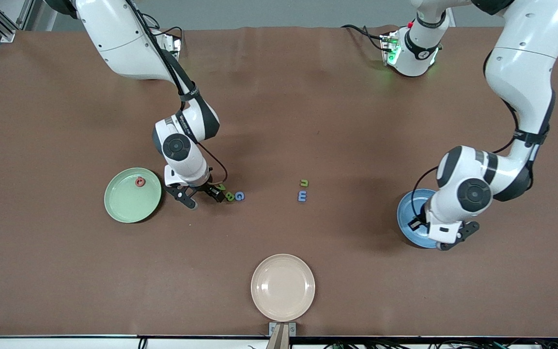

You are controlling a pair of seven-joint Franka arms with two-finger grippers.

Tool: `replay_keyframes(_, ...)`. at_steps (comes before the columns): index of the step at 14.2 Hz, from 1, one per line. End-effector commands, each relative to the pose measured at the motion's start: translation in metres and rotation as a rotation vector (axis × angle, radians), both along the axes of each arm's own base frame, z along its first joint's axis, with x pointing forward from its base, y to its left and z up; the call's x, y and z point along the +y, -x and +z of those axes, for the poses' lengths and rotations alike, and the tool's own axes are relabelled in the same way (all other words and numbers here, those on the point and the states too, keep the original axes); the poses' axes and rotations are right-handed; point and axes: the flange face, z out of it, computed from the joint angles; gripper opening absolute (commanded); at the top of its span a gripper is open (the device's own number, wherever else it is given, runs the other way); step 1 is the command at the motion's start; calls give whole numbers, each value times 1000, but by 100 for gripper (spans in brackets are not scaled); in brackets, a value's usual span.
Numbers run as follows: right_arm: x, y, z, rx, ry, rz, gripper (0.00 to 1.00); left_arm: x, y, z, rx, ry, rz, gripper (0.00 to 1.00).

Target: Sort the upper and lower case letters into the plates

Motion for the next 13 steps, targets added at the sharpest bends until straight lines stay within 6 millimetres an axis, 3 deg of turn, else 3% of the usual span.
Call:
replay_keyframes(1,18,15,-2,-3,5,-41,93,3,10,20,-18,-8,-17,100)
replay_keyframes(4,30,23,-3,3,6,-48,84,-42,15,34,-33,35,1,100)
replay_keyframes(5,30,23,-3,6,8,-46,77,-68,19,39,-40,54,27,100)
replay_keyframes(6,30,22,-2,4,7,-48,67,-104,23,46,-52,76,49,100)
replay_keyframes(8,29,22,-2,4,7,-40,31,-171,35,45,-61,91,92,100)
replay_keyframes(10,26,20,-2,5,9,-45,4,-230,48,41,-62,112,37,100)
replay_keyframes(13,18,14,6,-4,5,-10,0,-304,68,27,-53,148,-64,99)
